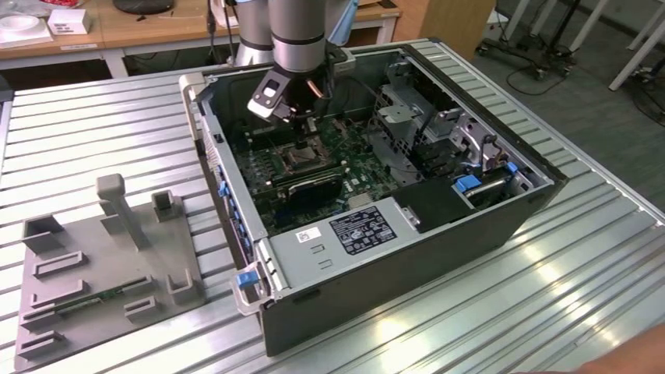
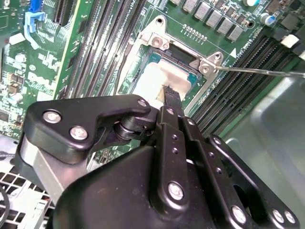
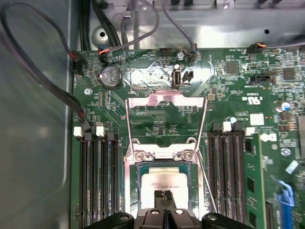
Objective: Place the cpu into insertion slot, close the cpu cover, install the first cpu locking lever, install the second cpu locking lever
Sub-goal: 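Place the cpu into insertion slot, then close the cpu cover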
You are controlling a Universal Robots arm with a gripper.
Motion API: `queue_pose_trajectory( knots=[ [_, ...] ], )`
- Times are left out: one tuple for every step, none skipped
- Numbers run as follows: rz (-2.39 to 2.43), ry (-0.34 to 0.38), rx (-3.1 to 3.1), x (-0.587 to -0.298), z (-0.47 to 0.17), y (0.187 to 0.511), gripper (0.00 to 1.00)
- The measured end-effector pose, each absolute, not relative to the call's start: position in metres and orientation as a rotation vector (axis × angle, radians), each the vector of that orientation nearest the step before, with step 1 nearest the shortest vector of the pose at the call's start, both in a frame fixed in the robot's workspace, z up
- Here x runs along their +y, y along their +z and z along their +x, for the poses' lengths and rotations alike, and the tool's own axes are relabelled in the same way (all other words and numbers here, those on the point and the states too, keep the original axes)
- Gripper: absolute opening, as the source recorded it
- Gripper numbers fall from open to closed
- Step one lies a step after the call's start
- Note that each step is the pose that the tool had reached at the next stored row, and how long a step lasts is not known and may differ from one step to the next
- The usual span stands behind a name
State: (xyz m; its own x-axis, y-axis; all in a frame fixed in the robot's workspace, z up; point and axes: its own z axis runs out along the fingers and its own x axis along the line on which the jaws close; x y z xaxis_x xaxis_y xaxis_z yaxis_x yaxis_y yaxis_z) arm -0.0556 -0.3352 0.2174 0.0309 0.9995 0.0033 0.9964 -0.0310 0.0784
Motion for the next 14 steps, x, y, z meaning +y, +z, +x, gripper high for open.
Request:
queue_pose_trajectory(
  knots=[
    [2.216, 0.088, 2.148, -0.335, -0.056, 0.219, 0.11],
    [2.216, 0.088, 2.148, -0.335, -0.056, 0.22, 0.11],
    [2.216, 0.088, 2.148, -0.335, -0.056, 0.222, 0.11],
    [2.216, 0.088, 2.148, -0.335, -0.056, 0.224, 0.11],
    [2.216, 0.088, 2.148, -0.335, -0.056, 0.225, 0.11],
    [2.216, 0.088, 2.148, -0.335, -0.056, 0.226, 0.11],
    [2.216, 0.088, 2.148, -0.335, -0.056, 0.226, 0.11],
    [2.216, 0.089, 2.148, -0.335, -0.056, 0.226, 0.11],
    [2.216, 0.088, 2.148, -0.335, -0.056, 0.228, 0.11],
    [2.216, 0.088, 2.148, -0.335, -0.056, 0.23, 0.11],
    [2.216, 0.088, 2.148, -0.335, -0.056, 0.23, 0.11],
    [2.216, 0.088, 2.148, -0.335, -0.056, 0.23, 0.11],
    [2.216, 0.088, 2.148, -0.335, -0.056, 0.23, 0.11],
    [2.216, 0.088, 2.148, -0.335, -0.056, 0.23, 0.11]
  ],
)
